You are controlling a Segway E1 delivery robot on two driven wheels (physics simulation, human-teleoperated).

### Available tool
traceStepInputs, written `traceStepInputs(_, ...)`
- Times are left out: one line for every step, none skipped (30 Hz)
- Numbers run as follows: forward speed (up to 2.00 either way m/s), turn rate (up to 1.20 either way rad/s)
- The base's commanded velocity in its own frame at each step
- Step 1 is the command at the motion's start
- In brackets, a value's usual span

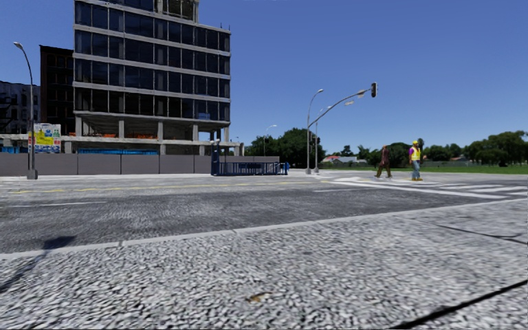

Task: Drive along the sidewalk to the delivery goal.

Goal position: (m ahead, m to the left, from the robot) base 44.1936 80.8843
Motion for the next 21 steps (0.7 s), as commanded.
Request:
traceStepInputs(0.0,1.2)
traceStepInputs(0.0,1.2)
traceStepInputs(0.0,1.2)
traceStepInputs(0.0,1.2)
traceStepInputs(0.0,1.2)
traceStepInputs(0.0,1.2)
traceStepInputs(0.0,1.2)
traceStepInputs(0.0,1.2)
traceStepInputs(0.0,1.2)
traceStepInputs(0.0,1.2)
traceStepInputs(0.0,1.2)
traceStepInputs(0.0,1.2)
traceStepInputs(0.0,1.2)
traceStepInputs(0.0,1.2)
traceStepInputs(0.0,1.2)
traceStepInputs(0.0,1.2)
traceStepInputs(0.0,1.2)
traceStepInputs(0.0,1.2)
traceStepInputs(0.0,1.2)
traceStepInputs(0.0,1.2)
traceStepInputs(0.0,1.2)
